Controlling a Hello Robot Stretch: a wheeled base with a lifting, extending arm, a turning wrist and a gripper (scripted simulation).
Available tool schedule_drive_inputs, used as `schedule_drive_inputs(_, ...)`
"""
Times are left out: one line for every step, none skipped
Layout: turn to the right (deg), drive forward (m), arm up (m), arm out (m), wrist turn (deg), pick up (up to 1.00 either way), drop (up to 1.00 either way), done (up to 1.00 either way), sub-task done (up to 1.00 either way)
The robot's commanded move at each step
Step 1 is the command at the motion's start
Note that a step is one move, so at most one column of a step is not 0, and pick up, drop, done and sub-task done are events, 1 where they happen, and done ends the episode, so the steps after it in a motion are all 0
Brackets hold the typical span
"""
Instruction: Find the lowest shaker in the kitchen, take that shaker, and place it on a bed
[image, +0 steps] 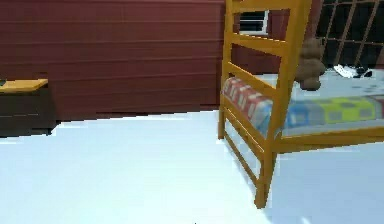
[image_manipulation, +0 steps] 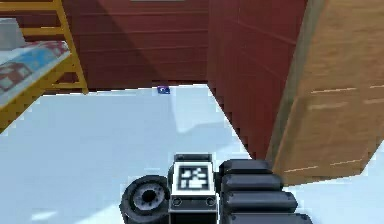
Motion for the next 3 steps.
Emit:
schedule_drive_inputs(0.0,1.0,0.0,0.0,0.0,0.0,0.0,0.0,0.0)
schedule_drive_inputs(0.0,1.0,0.0,0.0,0.0,0.0,0.0,0.0,0.0)
schedule_drive_inputs(-3.0,0.0,0.0,0.0,0.0,0.0,0.0,0.0,0.0)
